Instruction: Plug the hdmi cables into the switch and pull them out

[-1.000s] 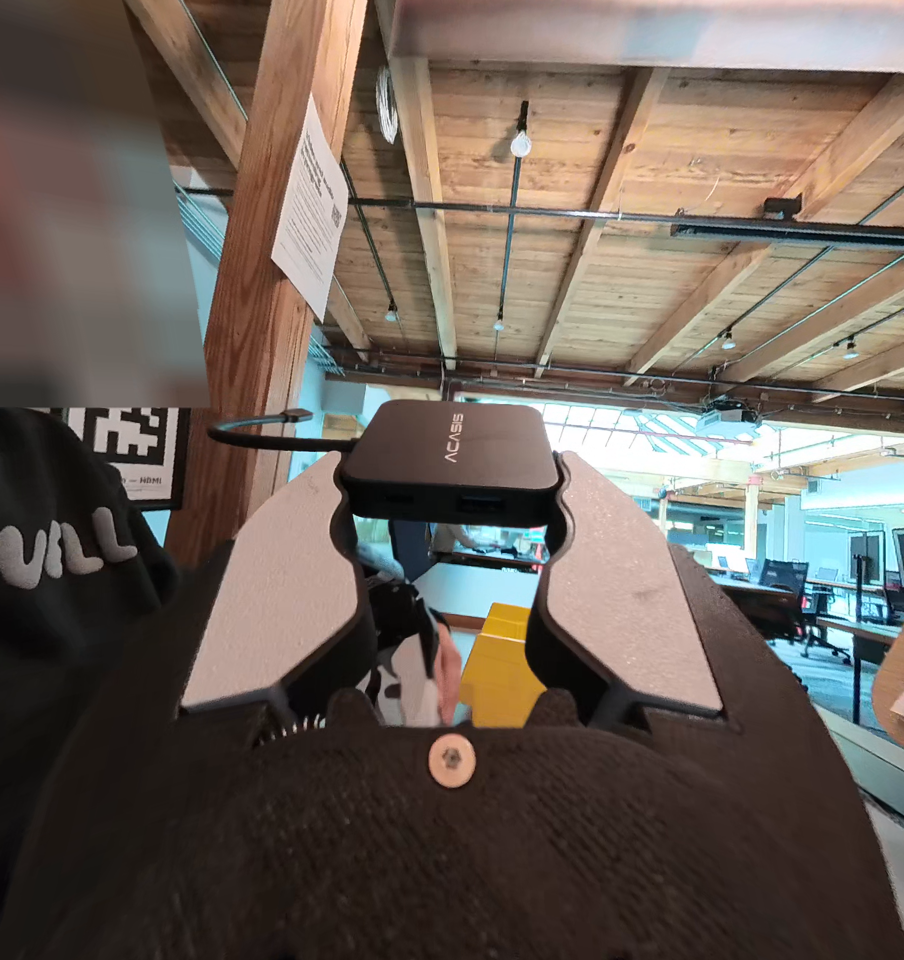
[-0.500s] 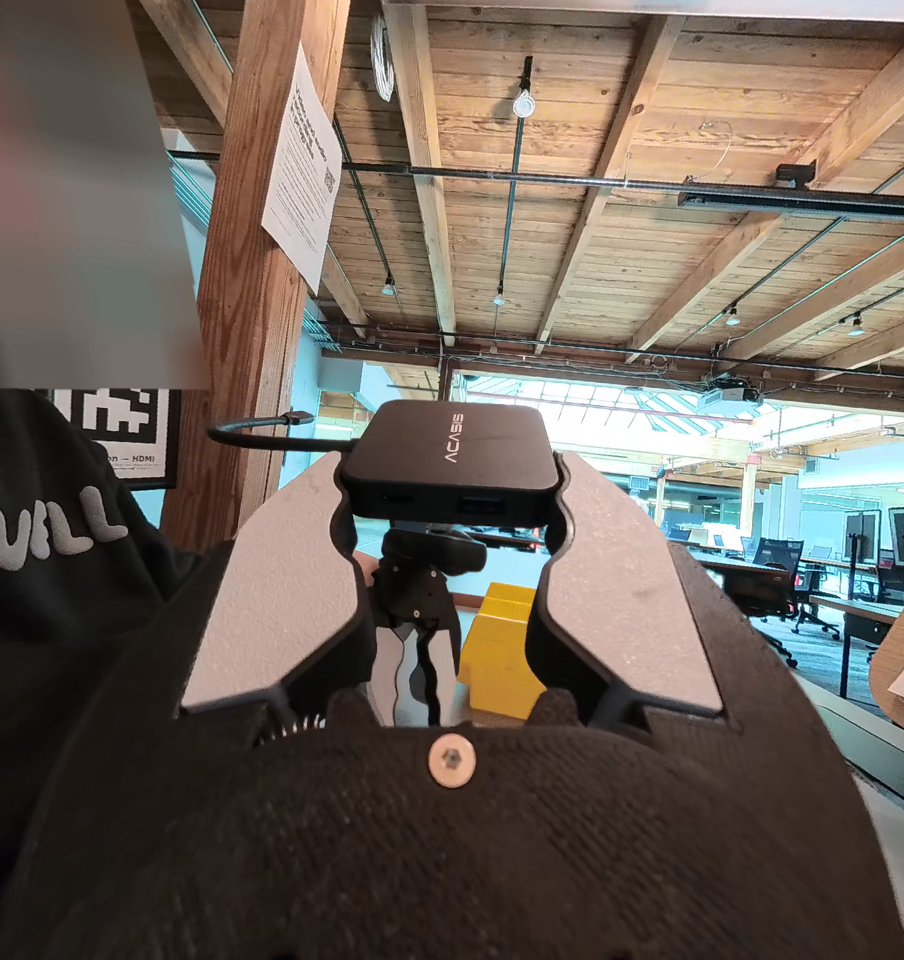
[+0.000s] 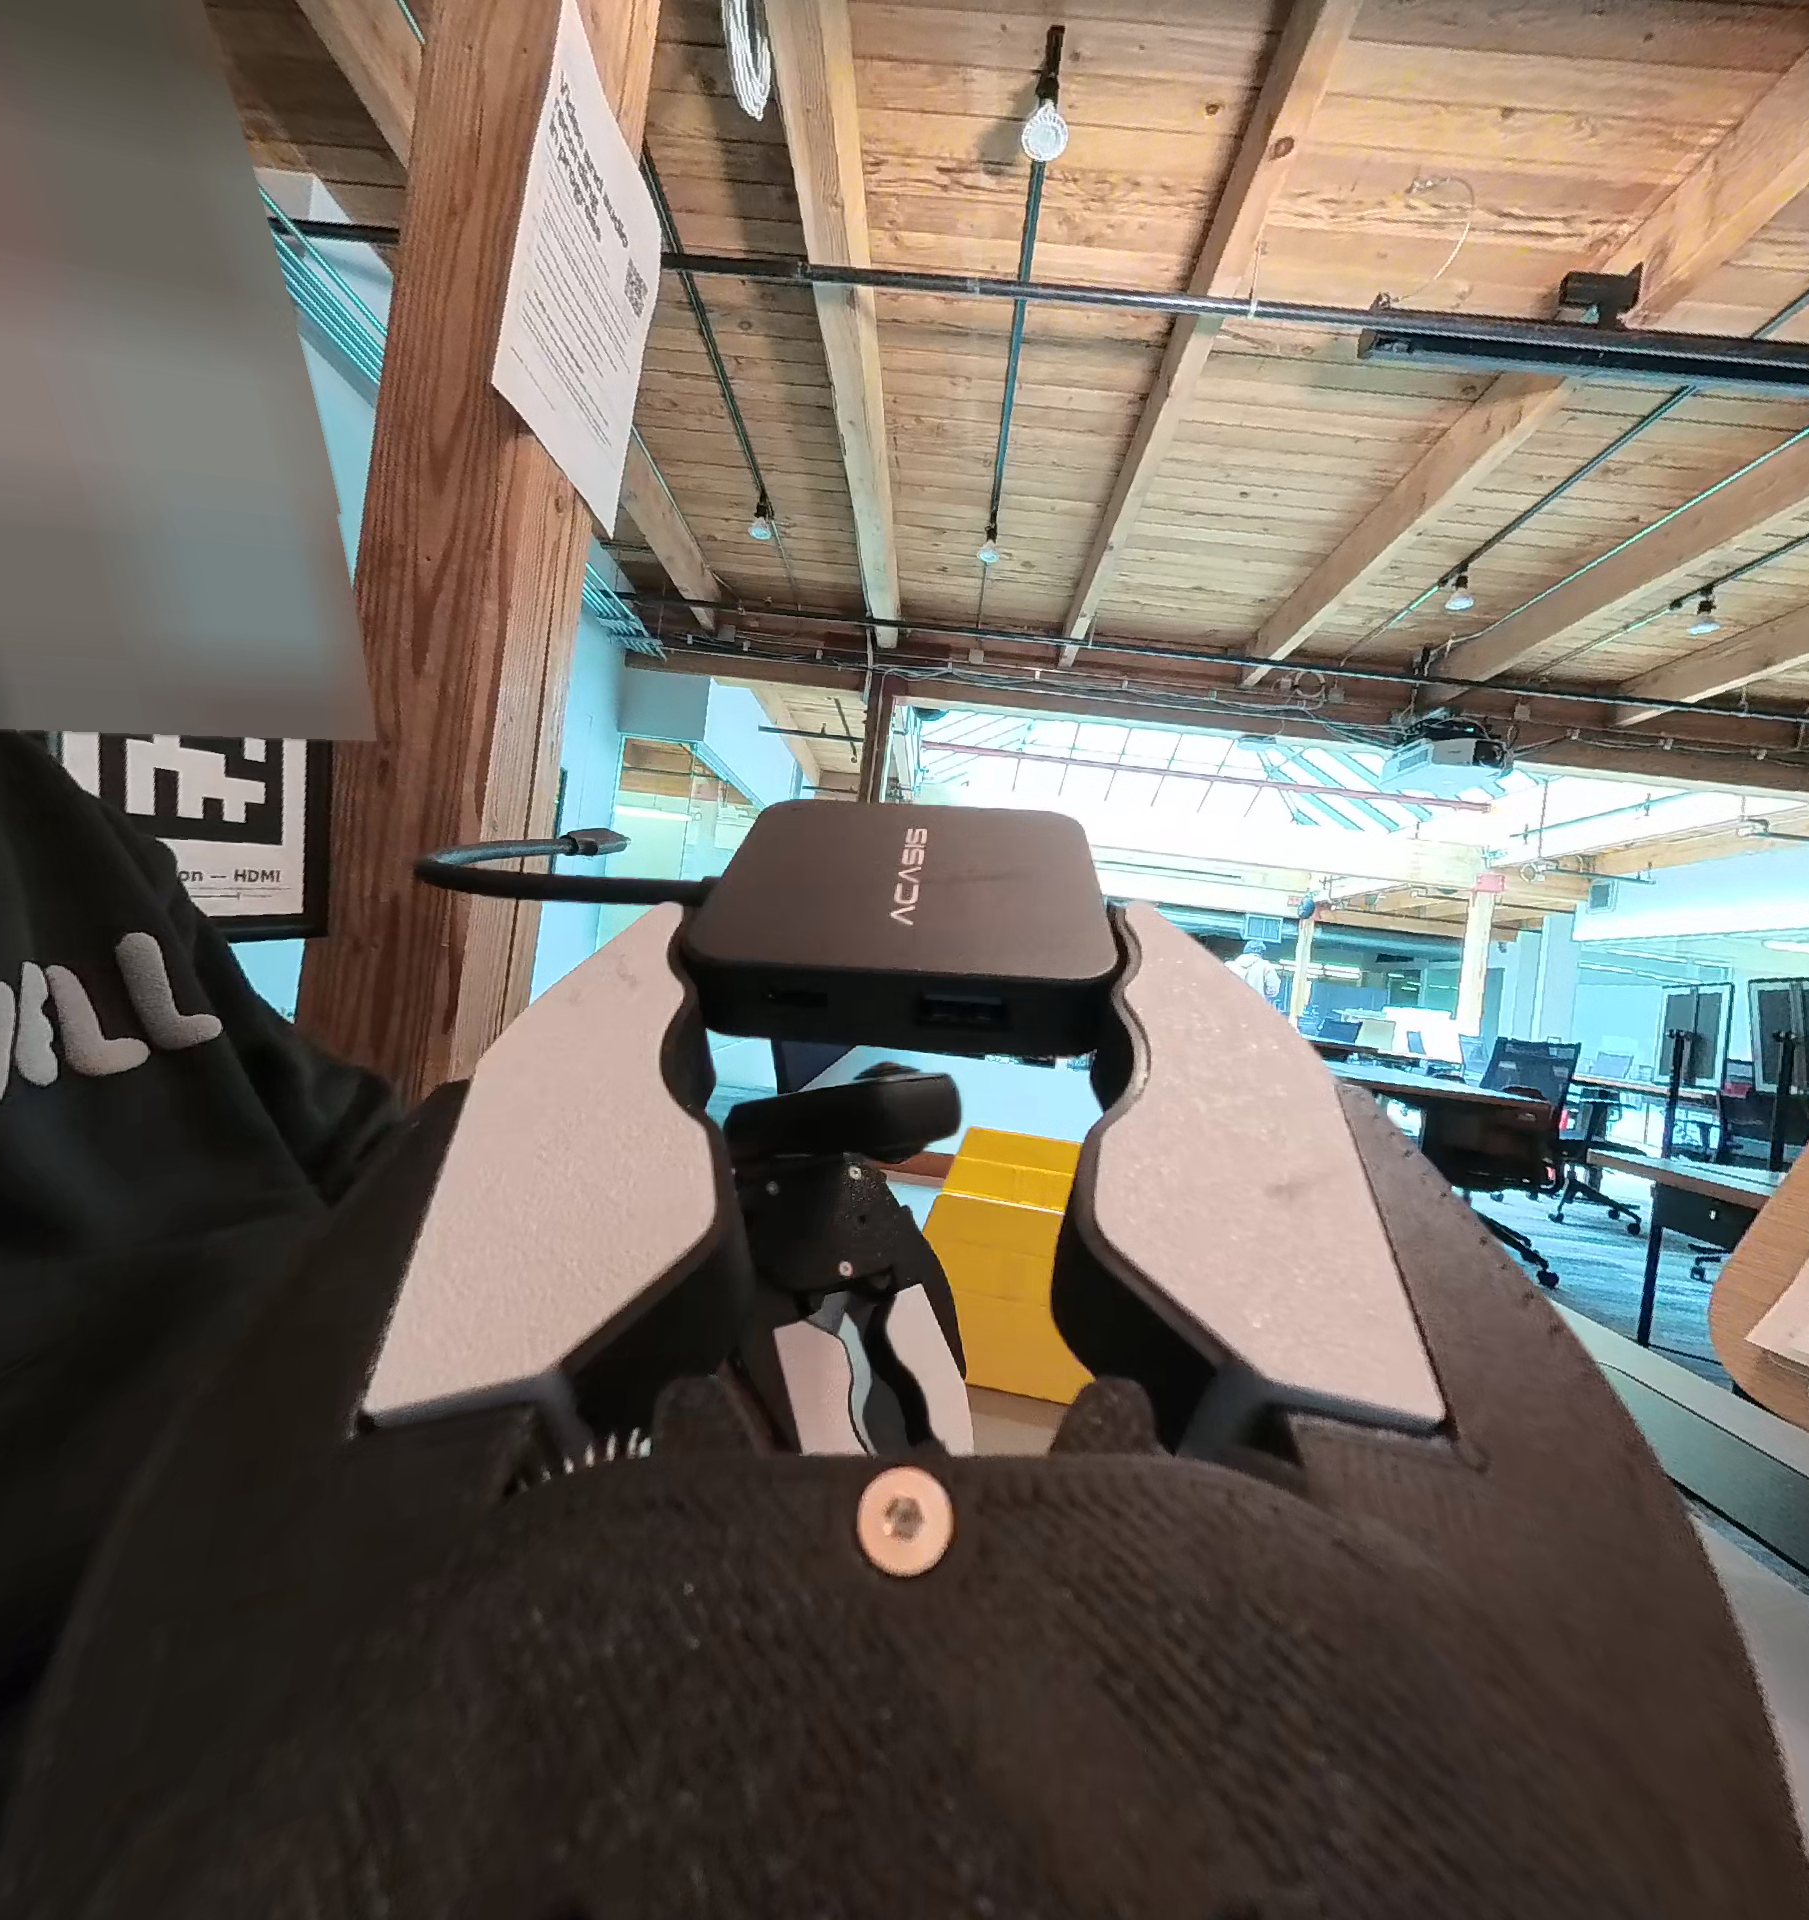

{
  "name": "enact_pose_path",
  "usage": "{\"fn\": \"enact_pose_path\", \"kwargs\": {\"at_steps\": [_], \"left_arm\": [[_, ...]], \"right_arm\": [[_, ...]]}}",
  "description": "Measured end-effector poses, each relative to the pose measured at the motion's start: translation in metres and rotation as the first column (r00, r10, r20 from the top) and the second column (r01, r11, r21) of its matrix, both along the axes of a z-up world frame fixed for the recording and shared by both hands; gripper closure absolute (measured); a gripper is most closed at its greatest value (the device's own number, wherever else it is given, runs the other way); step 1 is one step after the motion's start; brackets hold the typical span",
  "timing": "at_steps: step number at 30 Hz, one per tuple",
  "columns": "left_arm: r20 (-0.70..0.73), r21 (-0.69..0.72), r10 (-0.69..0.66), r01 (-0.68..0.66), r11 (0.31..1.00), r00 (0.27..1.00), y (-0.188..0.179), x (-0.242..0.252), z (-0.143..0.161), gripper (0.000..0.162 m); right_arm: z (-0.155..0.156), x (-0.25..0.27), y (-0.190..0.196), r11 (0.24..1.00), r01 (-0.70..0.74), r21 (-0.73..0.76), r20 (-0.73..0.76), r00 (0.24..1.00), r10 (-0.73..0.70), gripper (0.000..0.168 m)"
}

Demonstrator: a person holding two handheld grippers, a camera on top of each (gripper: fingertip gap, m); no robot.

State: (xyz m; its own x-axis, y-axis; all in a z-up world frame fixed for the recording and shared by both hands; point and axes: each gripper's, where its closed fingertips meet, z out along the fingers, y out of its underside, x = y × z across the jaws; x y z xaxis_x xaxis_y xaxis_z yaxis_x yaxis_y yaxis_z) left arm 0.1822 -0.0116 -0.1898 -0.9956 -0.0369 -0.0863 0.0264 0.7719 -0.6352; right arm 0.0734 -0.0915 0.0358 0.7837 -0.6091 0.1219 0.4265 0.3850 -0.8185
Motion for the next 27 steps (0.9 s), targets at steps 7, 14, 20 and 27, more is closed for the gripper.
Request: {"fn": "enact_pose_path", "kwargs": {"at_steps": [7,14,20,27], "left_arm": [[0.178,-0.117,-0.177,0.199,0.973,0.968,-0.001,0.009,0.024,0.162],[0.038,-0.113,-0.201,0.204,0.972,0.979,0.016,0.005,0.031,0.147],[0.012,-0.135,-0.188,0.188,0.973,0.982,-0.010,-0.005,0.016,0.126],[0.014,-0.097,-0.168,0.168,0.981,0.986,-0.031,-0.013,-0.002,0.139]], "right_arm": [[0.002,0.001,-0.003,0.999,0.027,0.020,0.007,1.000,-0.027,0.096],[0.001,0.003,-0.004,0.999,0.031,0.019,0.001,1.000,-0.031,0.095],[-0.004,0.008,0.000,1.000,0.027,0.002,-0.014,1.000,-0.027,0.096],[-0.010,0.010,0.005,1.000,0.001,-0.024,-0.038,0.999,-0.002,0.096]]}}
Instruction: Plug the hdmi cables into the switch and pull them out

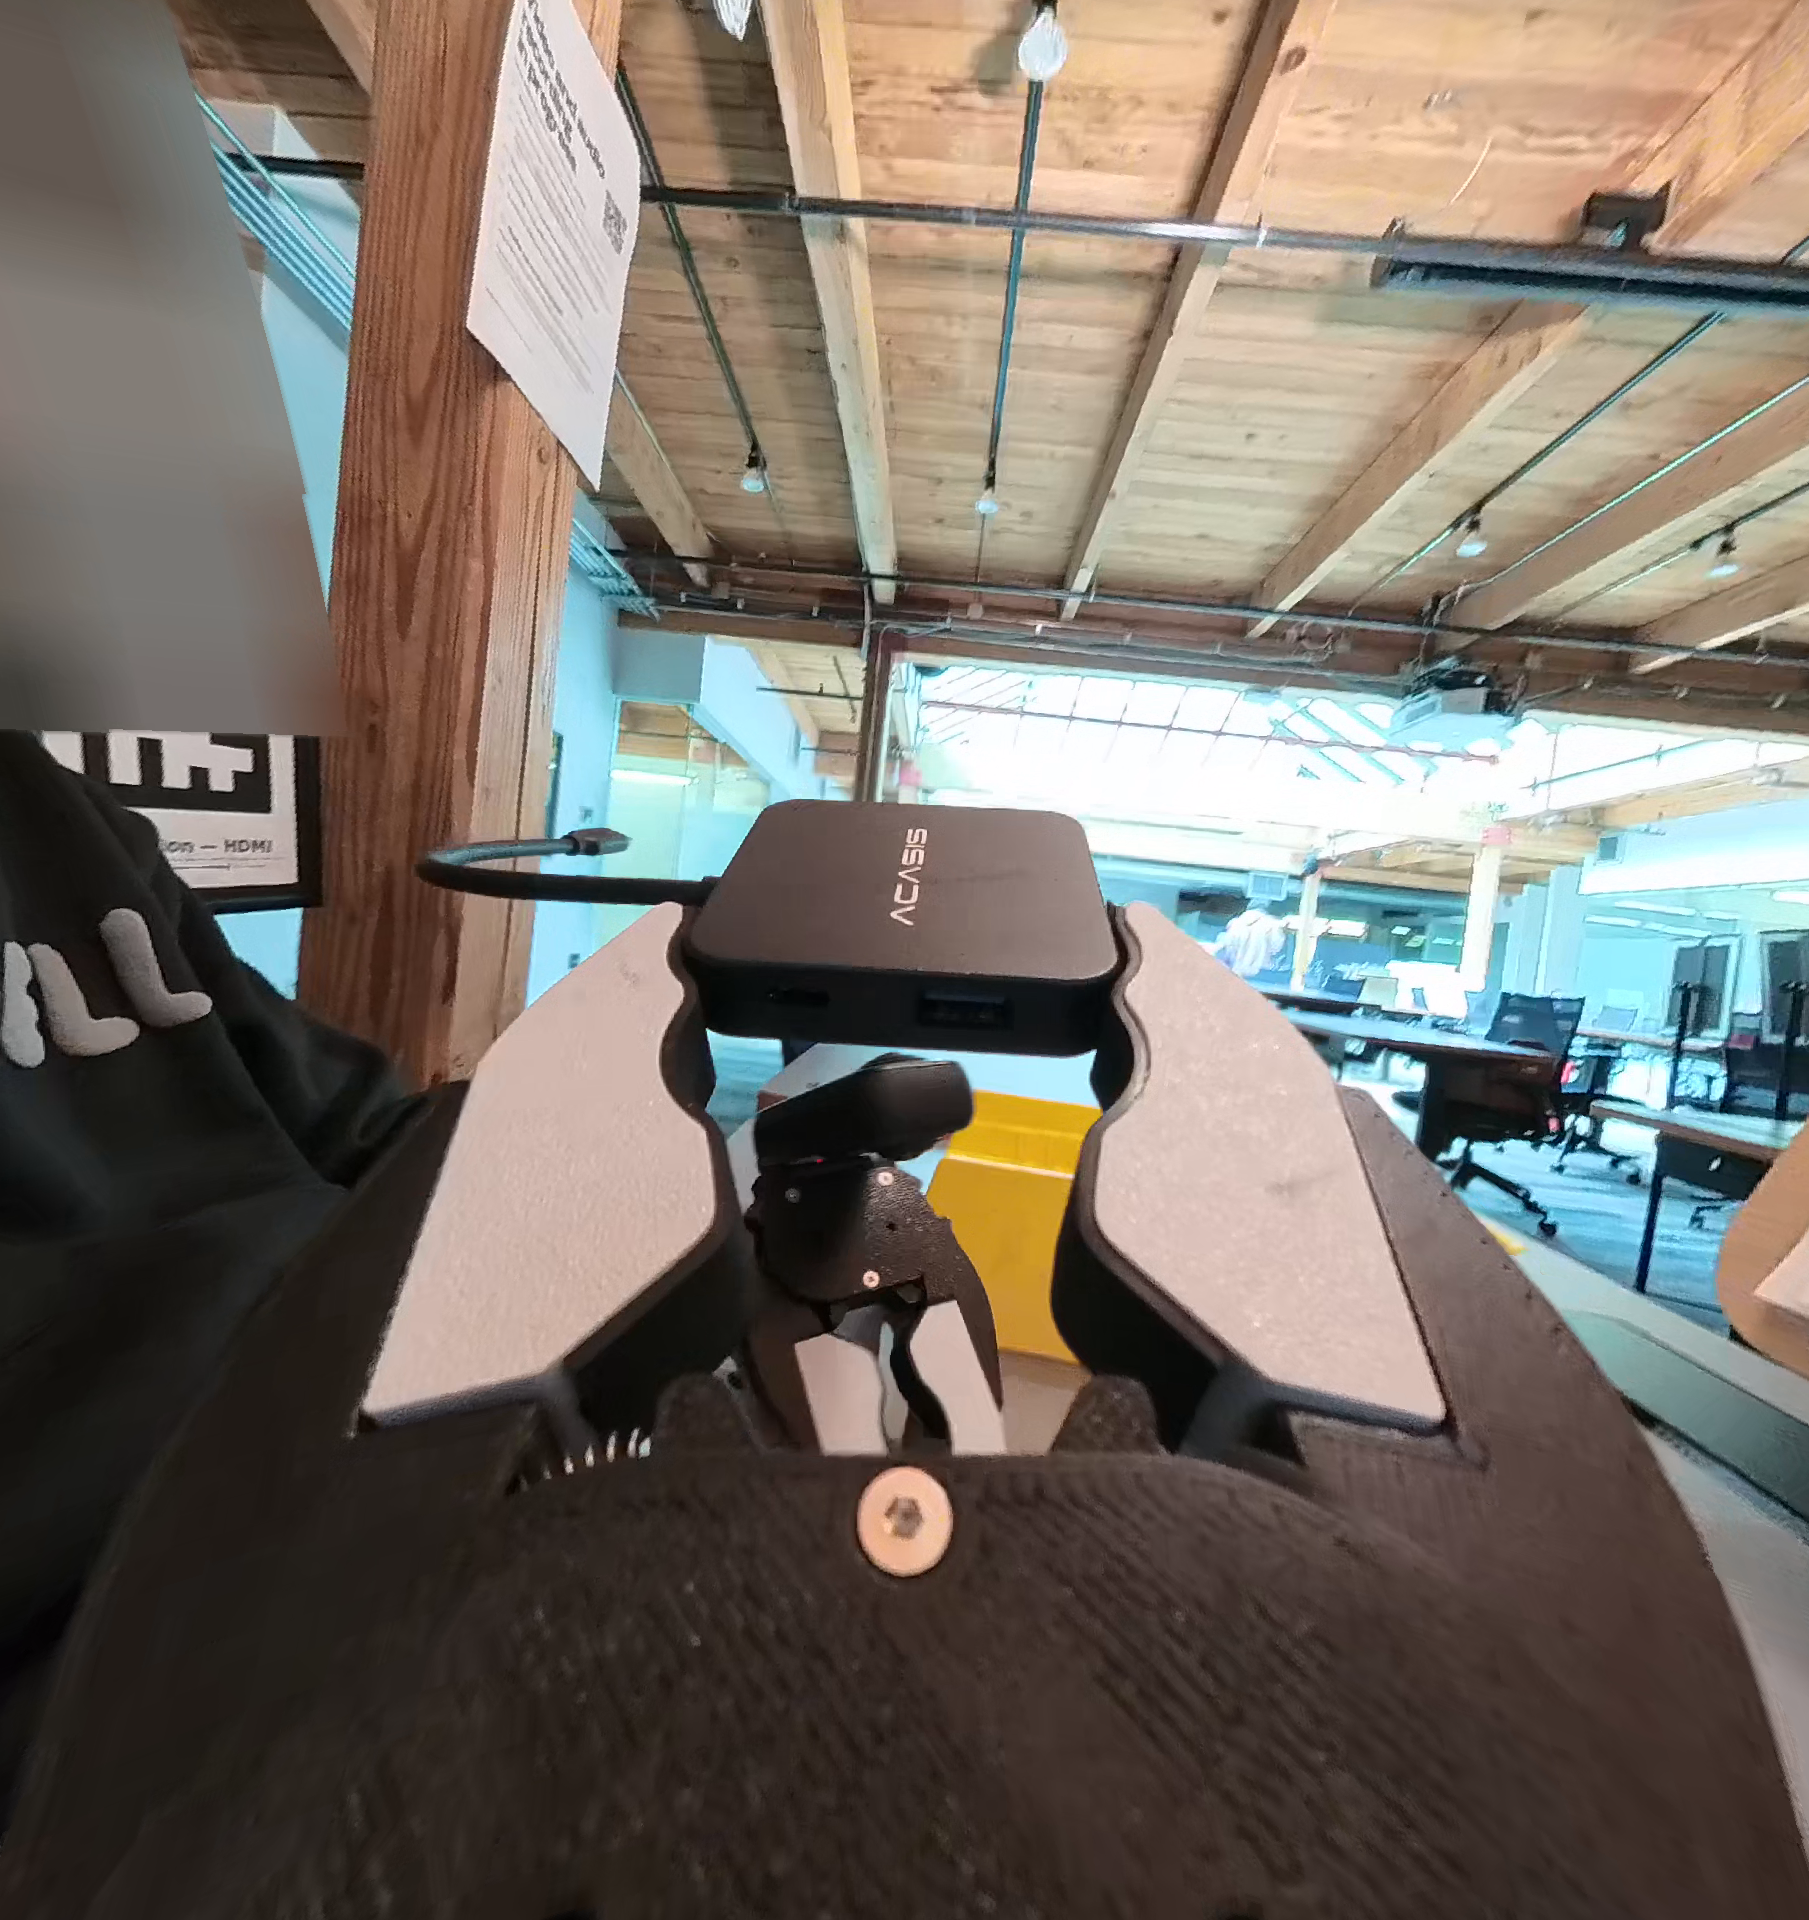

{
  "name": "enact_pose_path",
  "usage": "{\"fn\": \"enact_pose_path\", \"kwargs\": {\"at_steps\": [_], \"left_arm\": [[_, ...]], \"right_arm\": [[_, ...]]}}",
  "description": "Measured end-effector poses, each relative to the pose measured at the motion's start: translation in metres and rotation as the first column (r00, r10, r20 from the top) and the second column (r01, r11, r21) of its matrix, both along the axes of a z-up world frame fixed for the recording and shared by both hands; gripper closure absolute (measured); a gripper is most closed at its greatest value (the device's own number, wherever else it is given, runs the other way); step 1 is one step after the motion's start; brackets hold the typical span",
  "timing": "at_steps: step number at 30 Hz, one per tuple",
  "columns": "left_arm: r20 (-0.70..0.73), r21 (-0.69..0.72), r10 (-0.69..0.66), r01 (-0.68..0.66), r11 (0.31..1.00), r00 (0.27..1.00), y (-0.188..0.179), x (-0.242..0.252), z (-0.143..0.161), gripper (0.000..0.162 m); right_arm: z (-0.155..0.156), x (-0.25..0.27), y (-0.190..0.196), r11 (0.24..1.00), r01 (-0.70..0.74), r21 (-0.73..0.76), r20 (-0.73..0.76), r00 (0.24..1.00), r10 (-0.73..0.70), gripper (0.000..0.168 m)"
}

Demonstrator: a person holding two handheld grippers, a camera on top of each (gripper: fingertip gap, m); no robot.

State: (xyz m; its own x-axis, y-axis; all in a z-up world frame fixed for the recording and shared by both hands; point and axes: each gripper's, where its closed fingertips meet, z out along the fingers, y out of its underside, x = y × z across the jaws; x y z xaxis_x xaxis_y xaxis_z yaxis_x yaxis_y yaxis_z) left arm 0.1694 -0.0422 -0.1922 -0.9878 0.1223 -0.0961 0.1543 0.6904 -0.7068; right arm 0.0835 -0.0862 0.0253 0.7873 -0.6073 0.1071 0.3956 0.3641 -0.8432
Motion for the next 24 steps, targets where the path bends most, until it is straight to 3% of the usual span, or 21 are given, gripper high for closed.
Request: {"fn": "enact_pose_path", "kwargs": {"at_steps": [1,3,5,8,10,13,16,19,22,24], "left_arm": [[-0.013,0.001,-0.009,0.009,1.000,1.000,-0.001,-0.003,0.000,0.149],[0.036,-0.007,-0.036,0.036,0.999,0.999,0.000,-0.002,0.001,0.150],[0.186,-0.008,-0.070,0.072,0.997,0.980,0.004,0.006,0.003,0.150],[0.478,-0.077,-0.045,0.093,0.993,0.877,0.009,0.023,0.031,0.149],[0.667,-0.196,0.045,0.117,0.974,0.744,0.012,0.032,0.073,0.149],[0.863,-0.310,0.200,0.174,0.934,0.464,0.027,0.036,0.136,0.149],[0.945,-0.311,0.271,0.245,0.918,0.184,0.041,0.027,0.174,0.150],[0.955,-0.274,0.294,0.269,0.923,-0.036,0.050,0.019,0.193,0.150],[0.940,-0.210,0.275,0.294,0.933,-0.202,0.051,0.007,0.199,0.150],[0.939,-0.176,0.255,0.312,0.934,-0.233,0.046,-0.004,0.196,0.150]], "right_arm": [[-0.002,0.000,0.001,1.000,-0.007,-0.006,-0.011,1.000,0.007,0.096],[-0.004,0.001,0.005,0.999,-0.030,-0.014,-0.033,0.999,0.030,0.096],[-0.006,0.000,0.009,0.998,-0.054,-0.021,-0.053,0.997,0.053,0.096],[-0.014,0.004,0.012,0.997,-0.043,-0.057,-0.094,0.995,0.037,0.096],[-0.017,0.009,0.016,0.996,-0.037,-0.079,-0.124,0.992,0.027,0.095],[-0.022,0.015,0.022,0.994,-0.039,-0.100,-0.163,0.986,0.022,0.096],[-0.021,0.016,0.027,0.994,-0.059,-0.091,-0.179,0.983,0.042,0.096],[-0.017,0.010,0.031,0.990,-0.128,-0.058,-0.178,0.977,0.116,0.096],[-0.013,0.005,0.032,0.985,-0.167,-0.039,-0.163,0.974,0.158,0.095],[-0.019,0.010,0.034,0.988,-0.130,-0.080,-0.176,0.978,0.114,0.095]]}}
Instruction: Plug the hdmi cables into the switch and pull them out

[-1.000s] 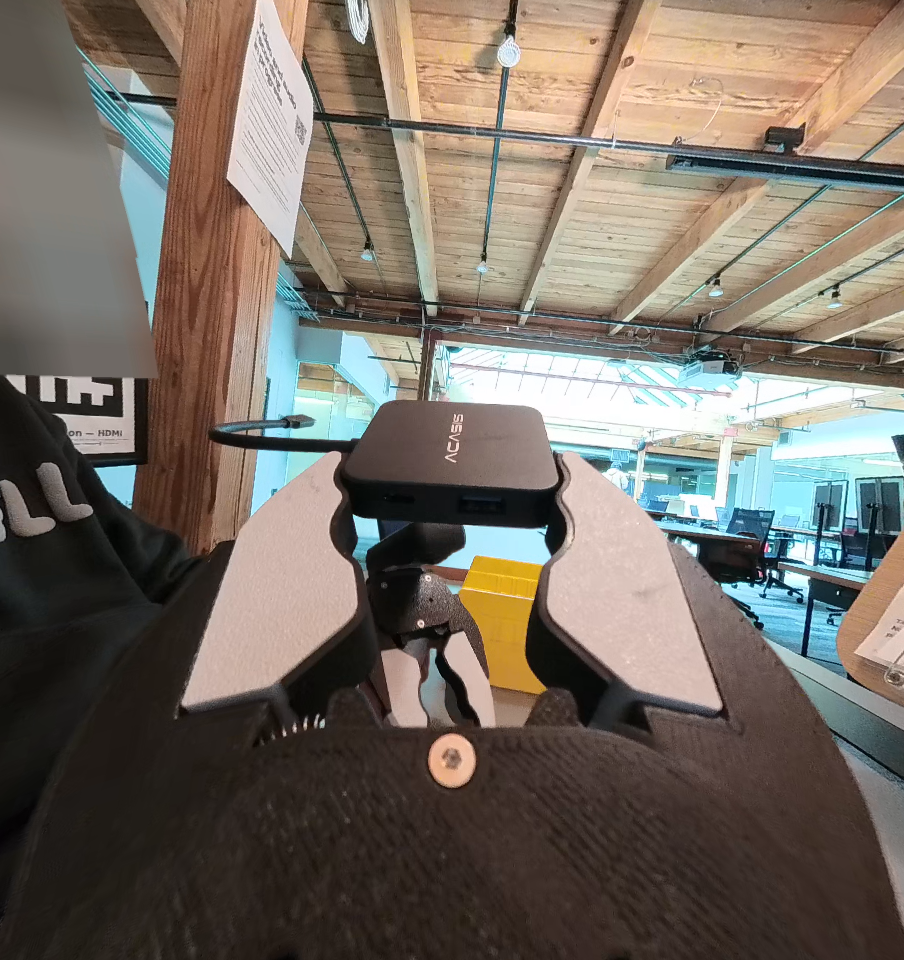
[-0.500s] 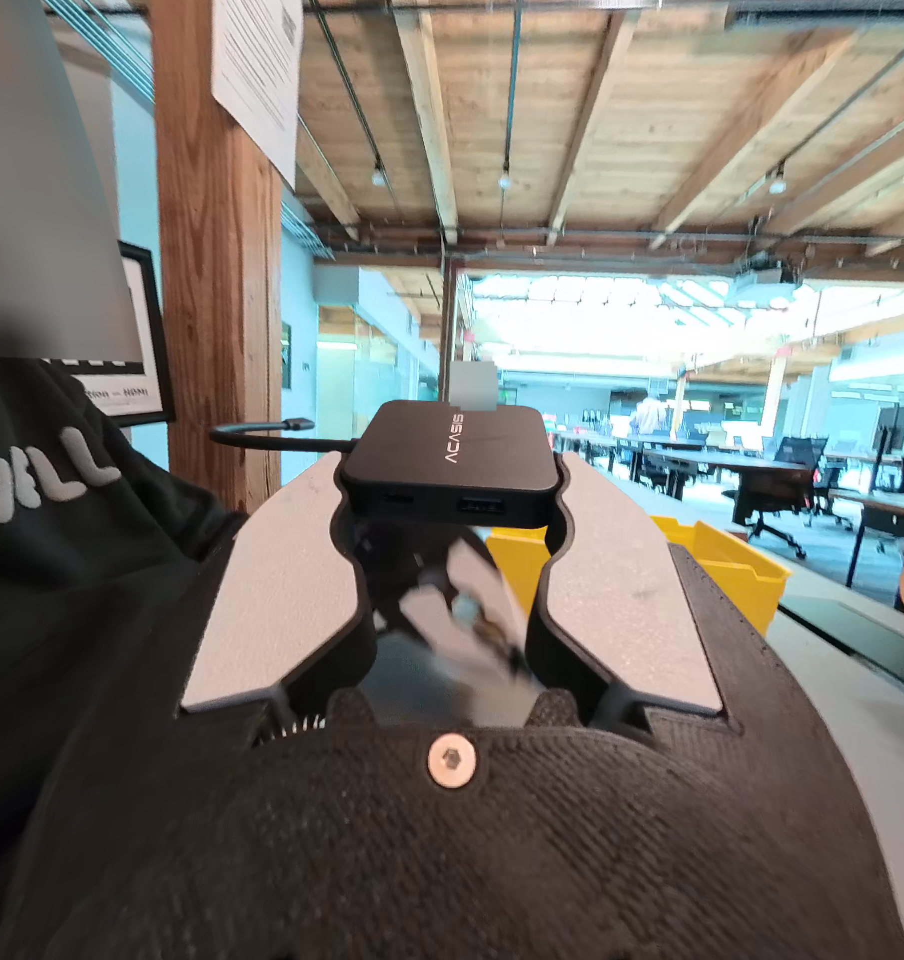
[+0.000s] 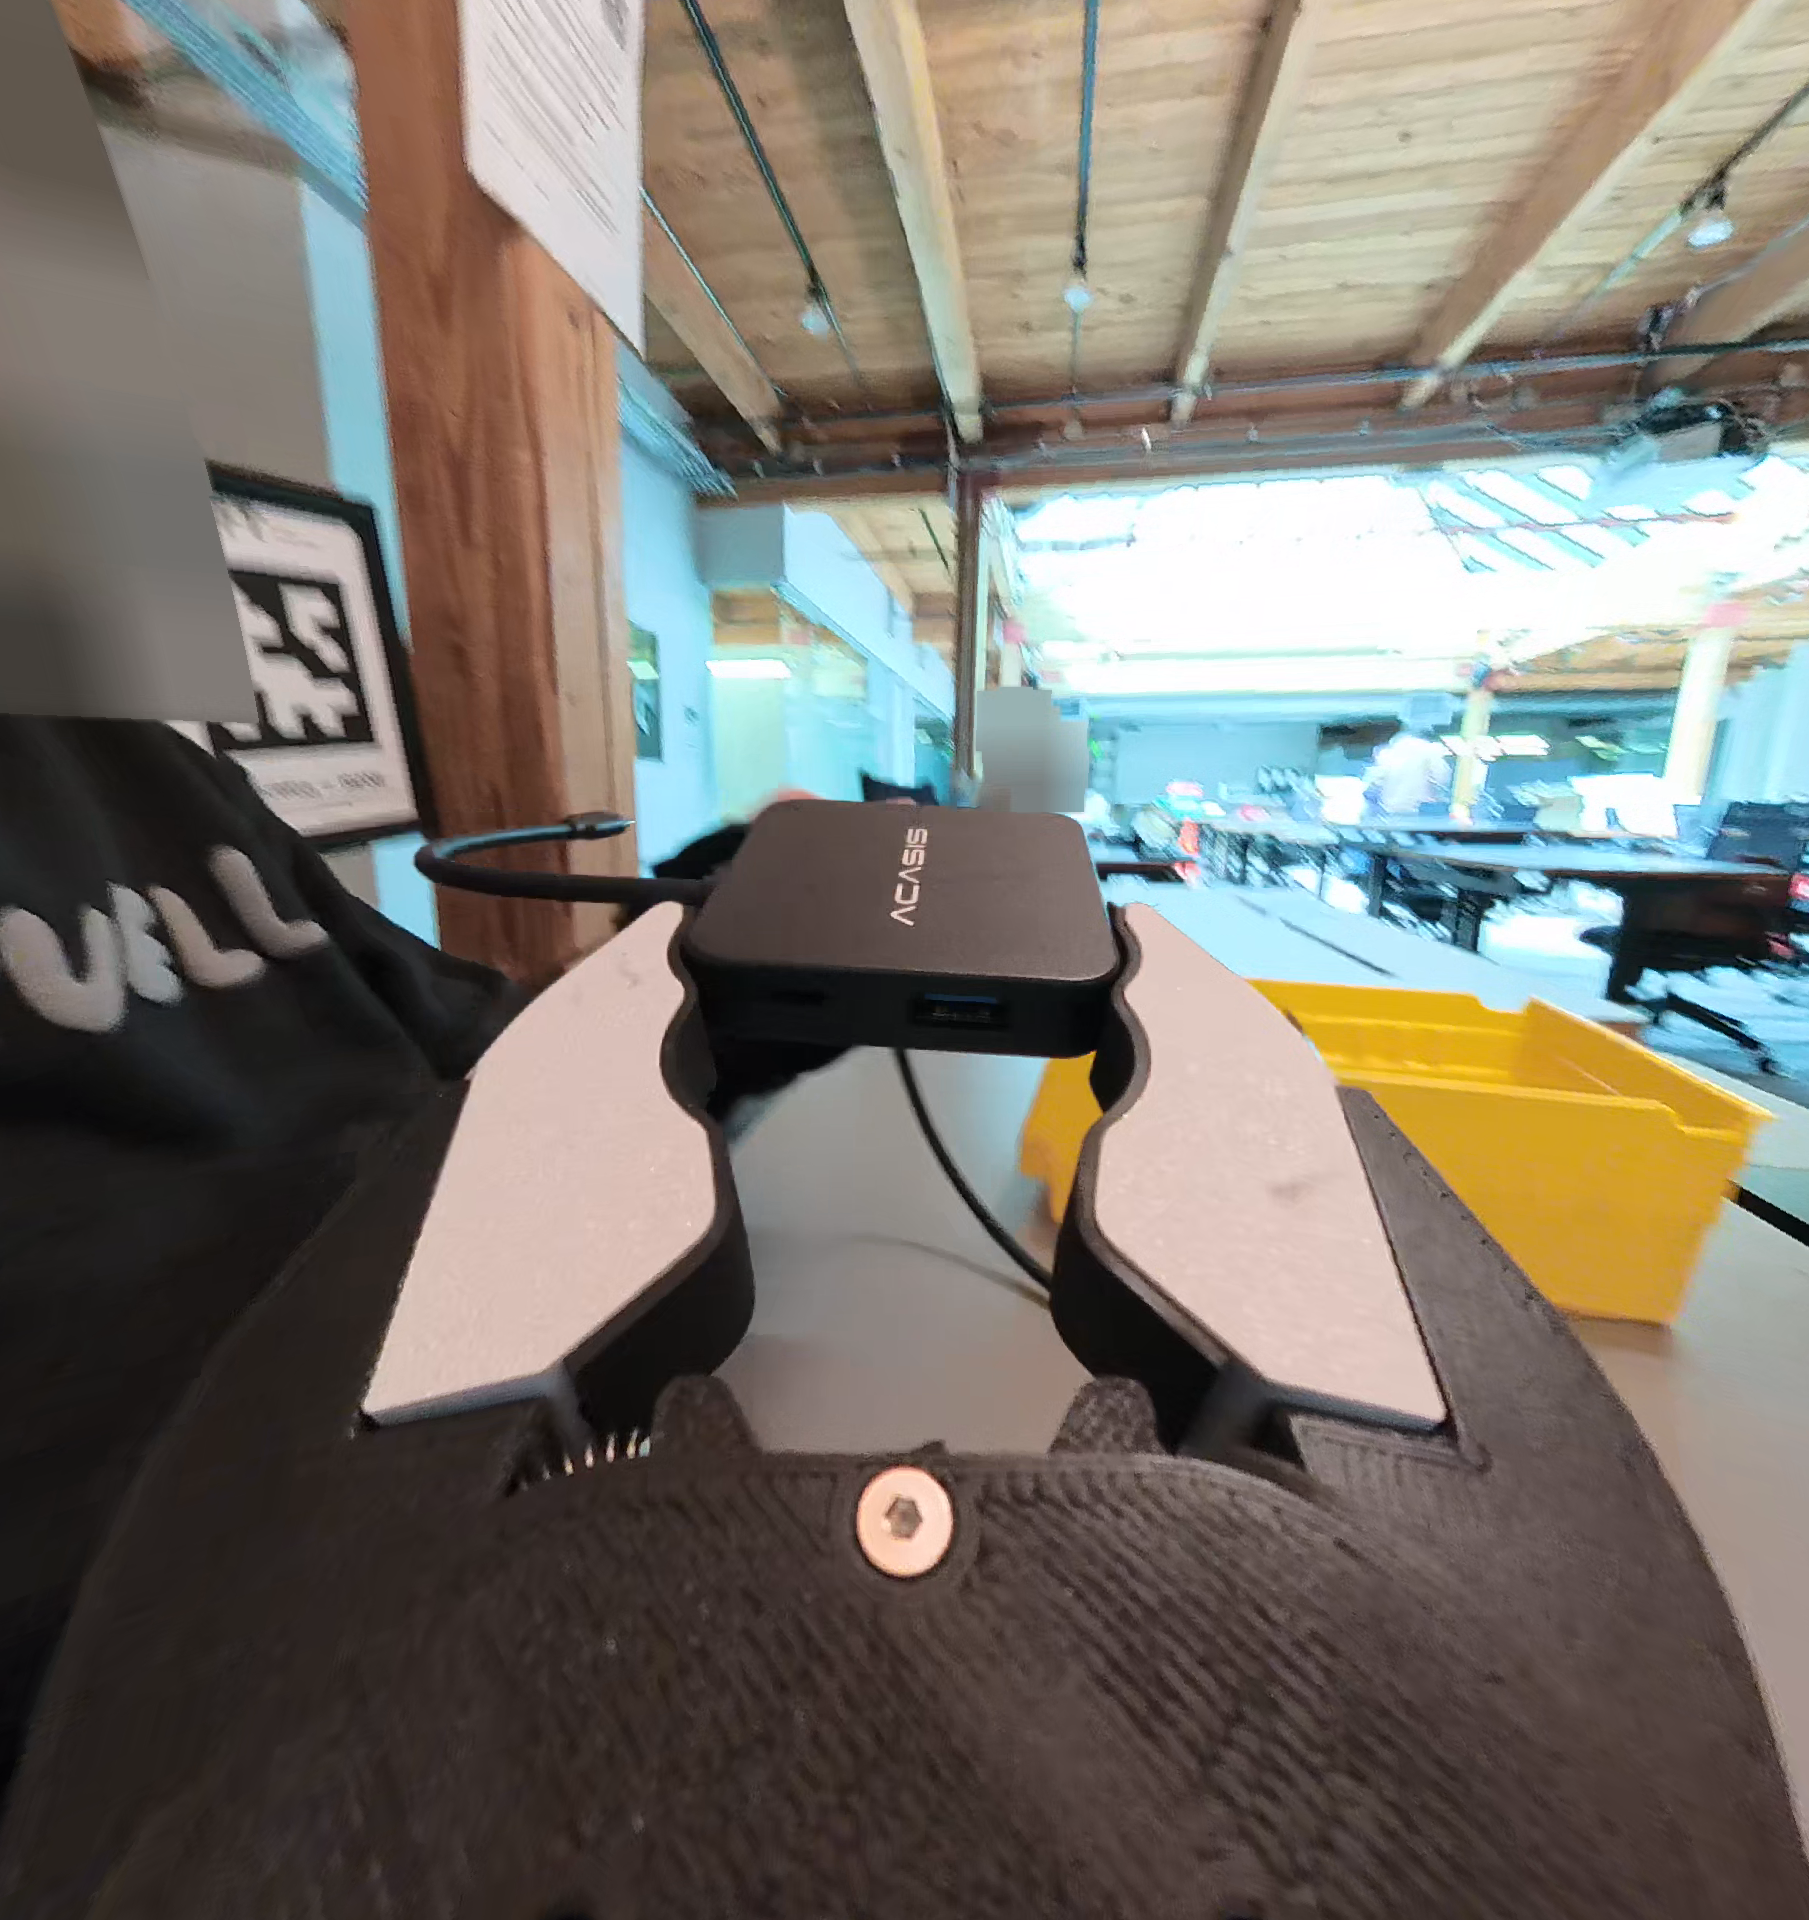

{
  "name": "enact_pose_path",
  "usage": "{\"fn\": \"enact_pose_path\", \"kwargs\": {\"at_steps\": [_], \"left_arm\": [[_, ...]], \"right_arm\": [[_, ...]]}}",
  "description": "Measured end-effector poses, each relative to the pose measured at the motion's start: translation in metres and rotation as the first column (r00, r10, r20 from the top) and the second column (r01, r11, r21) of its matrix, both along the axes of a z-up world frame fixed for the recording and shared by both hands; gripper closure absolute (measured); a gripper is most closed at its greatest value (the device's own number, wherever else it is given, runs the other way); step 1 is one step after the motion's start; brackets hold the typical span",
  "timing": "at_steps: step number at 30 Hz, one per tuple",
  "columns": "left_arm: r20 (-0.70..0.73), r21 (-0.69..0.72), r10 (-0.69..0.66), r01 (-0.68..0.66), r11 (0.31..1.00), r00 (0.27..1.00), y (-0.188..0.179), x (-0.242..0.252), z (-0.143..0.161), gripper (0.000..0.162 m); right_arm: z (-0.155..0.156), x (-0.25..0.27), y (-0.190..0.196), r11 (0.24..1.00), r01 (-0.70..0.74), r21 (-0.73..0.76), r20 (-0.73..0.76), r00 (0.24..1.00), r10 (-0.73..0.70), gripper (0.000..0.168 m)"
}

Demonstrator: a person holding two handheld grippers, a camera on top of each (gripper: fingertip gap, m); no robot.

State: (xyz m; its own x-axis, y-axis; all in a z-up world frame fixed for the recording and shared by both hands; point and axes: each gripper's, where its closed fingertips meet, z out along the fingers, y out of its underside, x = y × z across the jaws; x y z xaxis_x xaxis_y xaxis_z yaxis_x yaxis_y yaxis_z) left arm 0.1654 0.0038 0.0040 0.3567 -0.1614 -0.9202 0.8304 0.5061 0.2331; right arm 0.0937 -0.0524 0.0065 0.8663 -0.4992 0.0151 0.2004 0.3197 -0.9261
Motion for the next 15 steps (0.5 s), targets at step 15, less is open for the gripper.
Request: {"fn": "enact_pose_path", "kwargs": {"at_steps": [15], "left_arm": [[0.005,0.061,-0.146,0.145,0.987,0.989,-0.009,-0.037,-0.005,0.150]], "right_arm": [[-0.021,-0.001,0.021,0.987,-0.038,-0.157,-0.019,0.999,0.036,0.096]]}}
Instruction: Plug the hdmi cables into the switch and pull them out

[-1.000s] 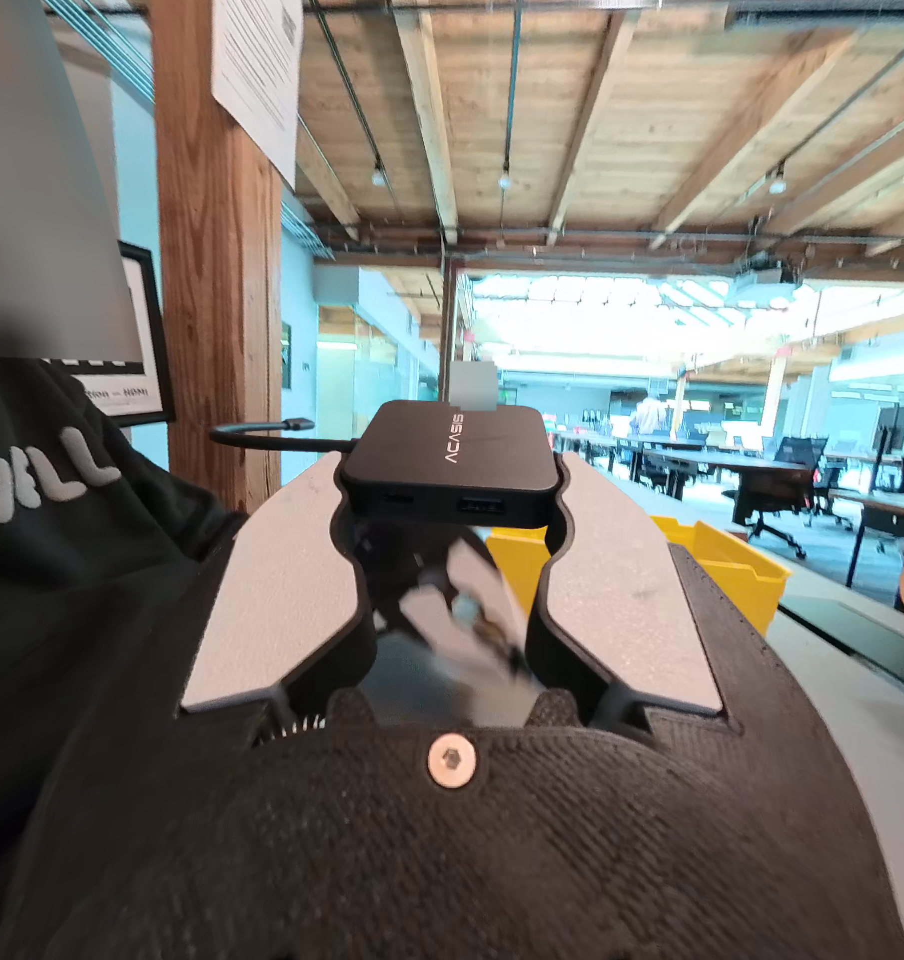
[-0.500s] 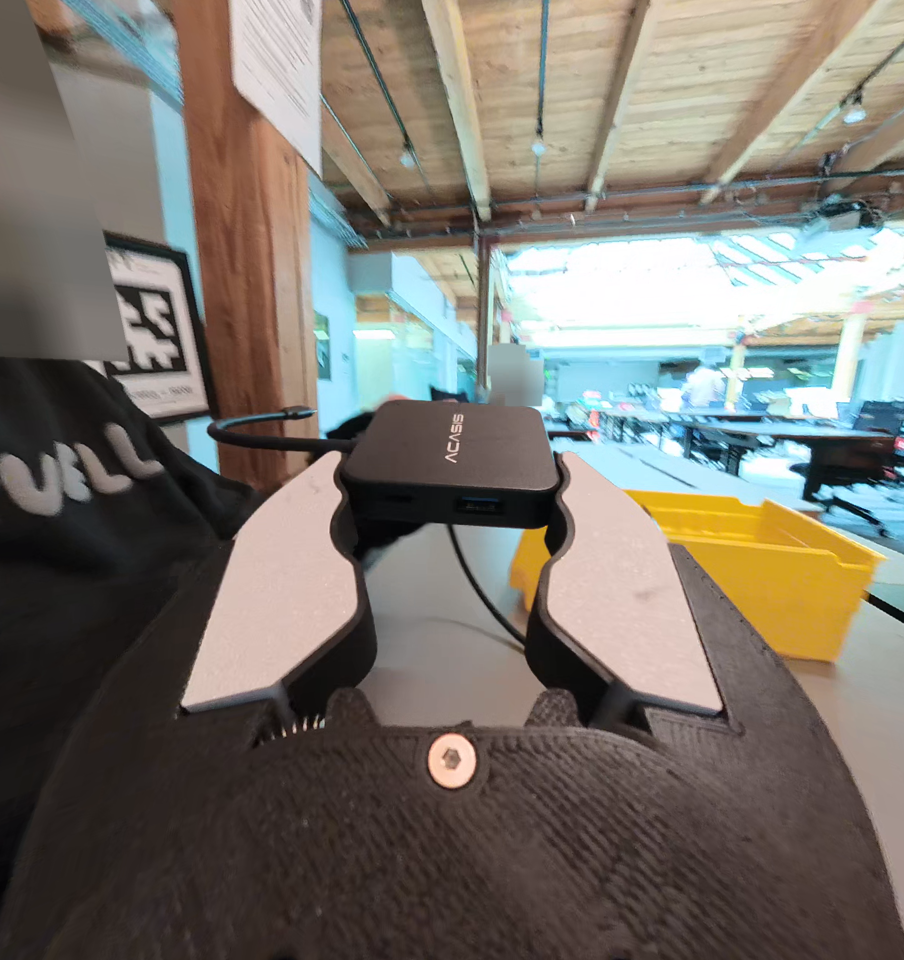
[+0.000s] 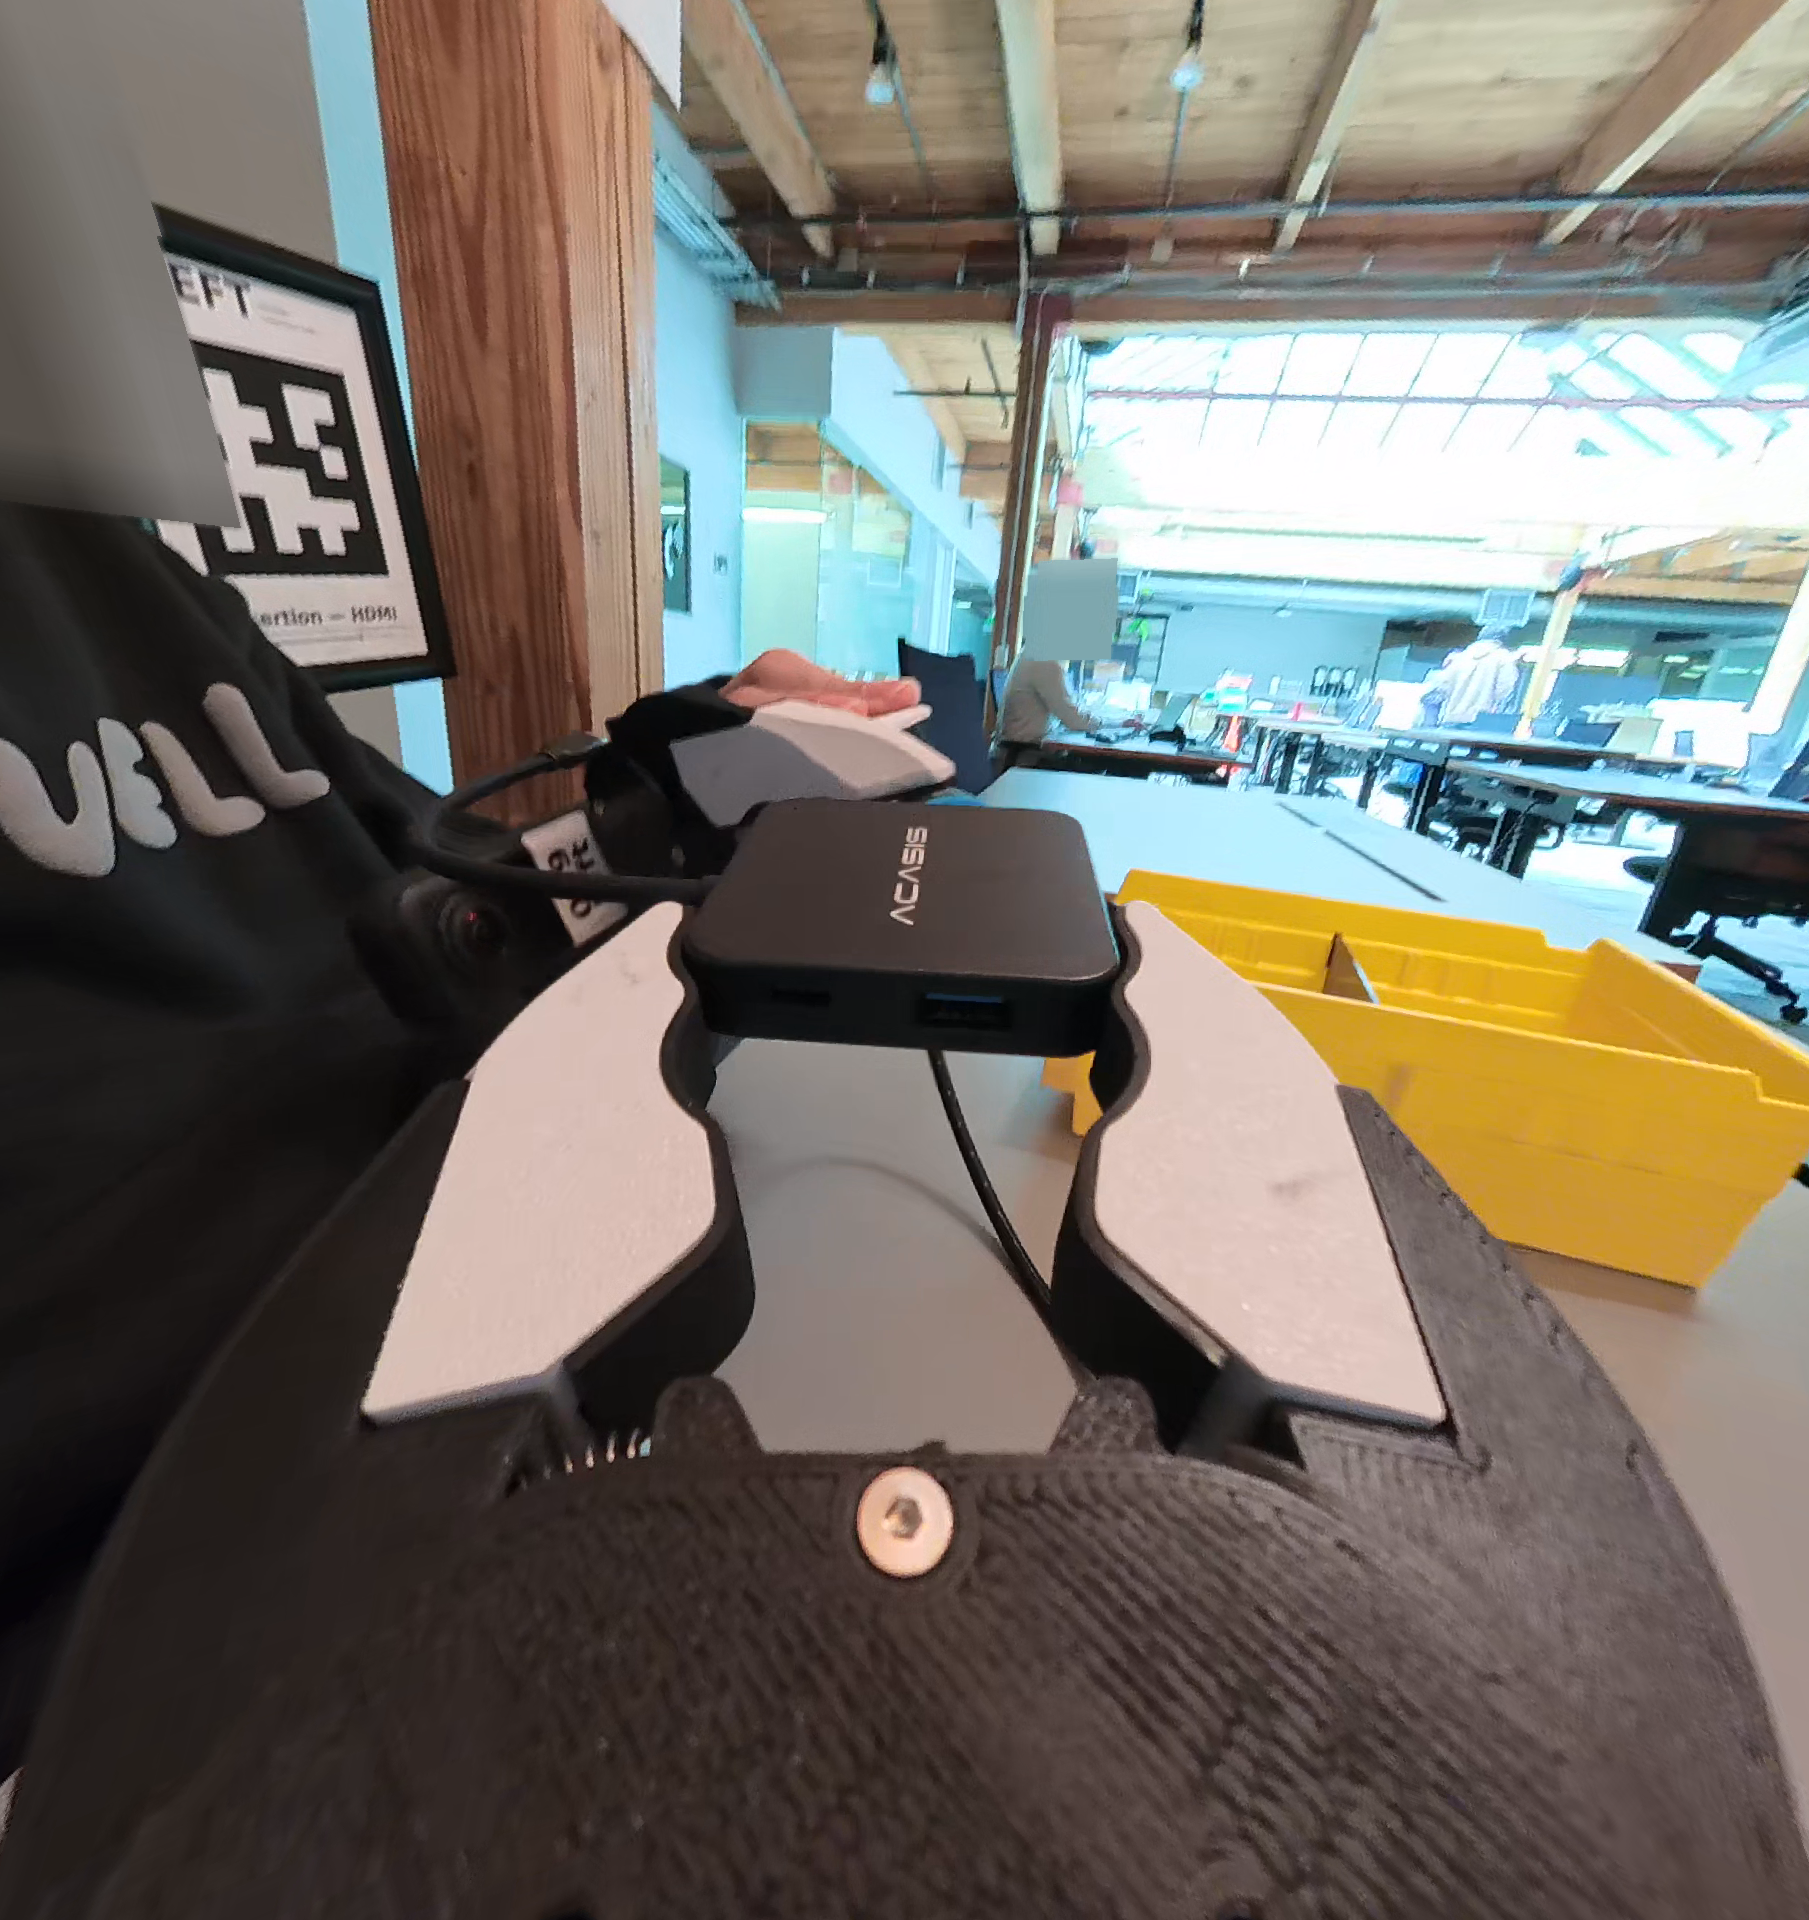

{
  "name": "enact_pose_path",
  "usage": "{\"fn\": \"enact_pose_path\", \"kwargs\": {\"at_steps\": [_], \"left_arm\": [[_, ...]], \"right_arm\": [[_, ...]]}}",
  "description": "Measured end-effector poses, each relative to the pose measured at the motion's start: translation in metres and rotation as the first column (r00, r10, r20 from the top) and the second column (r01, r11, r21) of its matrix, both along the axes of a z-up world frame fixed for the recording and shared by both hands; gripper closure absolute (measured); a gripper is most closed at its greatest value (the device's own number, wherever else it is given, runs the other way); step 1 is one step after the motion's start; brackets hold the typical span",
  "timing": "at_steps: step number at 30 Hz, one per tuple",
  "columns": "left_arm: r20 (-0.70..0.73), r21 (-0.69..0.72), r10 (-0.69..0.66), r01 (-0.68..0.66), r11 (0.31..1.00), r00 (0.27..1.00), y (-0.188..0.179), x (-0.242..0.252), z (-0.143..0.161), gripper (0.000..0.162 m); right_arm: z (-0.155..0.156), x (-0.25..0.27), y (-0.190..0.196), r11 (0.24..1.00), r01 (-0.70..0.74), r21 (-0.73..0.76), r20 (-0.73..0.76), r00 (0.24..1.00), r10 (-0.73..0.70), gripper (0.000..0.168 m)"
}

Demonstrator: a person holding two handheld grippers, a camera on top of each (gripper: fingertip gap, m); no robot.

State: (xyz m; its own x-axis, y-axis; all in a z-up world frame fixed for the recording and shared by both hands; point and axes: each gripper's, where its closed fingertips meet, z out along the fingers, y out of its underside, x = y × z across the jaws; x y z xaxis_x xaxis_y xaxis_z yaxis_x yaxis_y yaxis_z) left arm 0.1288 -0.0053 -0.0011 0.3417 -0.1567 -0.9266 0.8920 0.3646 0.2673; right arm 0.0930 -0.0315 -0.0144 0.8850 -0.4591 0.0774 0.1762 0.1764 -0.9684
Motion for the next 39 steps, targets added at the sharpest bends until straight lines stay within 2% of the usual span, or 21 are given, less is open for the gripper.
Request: {"fn": "enact_pose_path", "kwargs": {"at_steps": [6,11,16,20,22,24,27,29,30,31,32,34,35,36,37,38,39], "left_arm": [[-0.024,0.053,-0.050,0.051,0.997,0.998,0.001,-0.004,-0.005,0.151],[-0.054,0.108,-0.060,0.065,0.992,0.997,0.002,-0.005,-0.013,0.151],[-0.099,0.117,-0.032,0.044,0.992,0.995,0.001,-0.002,-0.016,0.150],[-0.139,0.105,-0.037,0.052,0.993,0.990,0.001,-0.002,-0.015,0.152],[-0.215,0.138,-0.067,0.099,0.986,0.974,0.002,0.000,-0.018,0.151],[-0.377,0.165,-0.094,0.167,0.972,0.921,0.004,0.002,-0.023,0.149],[-0.540,0.195,-0.057,0.190,0.962,0.840,0.011,0.016,-0.030,0.119],[-0.680,0.217,-0.035,0.248,0.944,0.732,0.019,0.021,-0.036,0.115],[-0.764,0.205,-0.035,0.294,0.934,0.644,0.024,0.021,-0.036,0.115],[-0.849,0.166,-0.043,0.343,0.925,0.527,0.027,0.020,-0.034,0.115],[-0.926,0.110,-0.052,0.398,0.911,0.374,0.030,0.017,-0.031,0.115],[-0.998,-0.036,-0.052,0.482,0.876,0.020,0.035,0.008,-0.020,0.115],[-0.992,-0.102,-0.047,0.515,0.851,-0.118,0.037,0.003,-0.014,0.115],[-0.979,-0.152,-0.049,0.541,0.827,-0.200,0.039,-0.001,-0.009,0.115],[-0.973,-0.172,-0.053,0.552,0.816,-0.224,0.040,-0.003,-0.008,0.116],[-0.980,-0.147,-0.046,0.556,0.818,-0.192,0.040,-0.003,-0.011,0.116],[-0.993,-0.085,-0.025,0.554,0.828,-0.115,0.039,-0.001,-0.019,0.116]], "right_arm": [[-0.004,-0.005,0.004,0.999,-0.035,-0.019,-0.010,0.999,0.035,0.096],[-0.013,-0.007,0.007,0.996,-0.072,-0.052,-0.074,0.995,0.068,0.096],[-0.018,-0.006,0.008,0.996,-0.081,-0.049,-0.108,0.991,0.075,0.095],[-0.013,-0.004,0.008,0.997,-0.052,-0.059,-0.054,0.997,0.049,0.095],[-0.016,0.000,0.009,0.994,-0.022,-0.104,-0.026,0.999,0.020,0.095],[-0.018,0.001,0.013,0.991,-0.022,-0.128,-0.010,1.000,0.021,0.095],[-0.019,0.002,0.010,0.989,0.001,-0.145,0.011,1.000,0.001,0.095],[-0.018,0.003,0.005,0.989,0.032,-0.143,0.027,0.999,-0.028,0.095],[-0.017,0.003,0.003,0.988,0.046,-0.147,0.040,0.998,-0.040,0.095],[-0.018,0.004,0.002,0.987,0.056,-0.153,0.050,0.998,-0.049,0.096],[-0.019,0.004,0.002,0.985,0.061,-0.161,0.055,0.997,-0.053,0.096],[-0.023,0.004,0.007,0.981,0.055,-0.187,0.063,0.997,-0.044,0.095],[-0.025,0.005,0.010,0.978,0.051,-0.200,0.066,0.997,-0.038,0.095],[-0.027,0.005,0.013,0.976,0.046,-0.211,0.069,0.997,-0.032,0.095],[-0.028,0.005,0.016,0.975,0.038,-0.218,0.069,0.997,-0.023,0.096],[-0.029,0.004,0.018,0.975,0.030,-0.222,0.069,0.998,-0.015,0.095],[-0.029,0.004,0.020,0.974,0.028,-0.225,0.069,0.998,-0.012,0.095]]}}
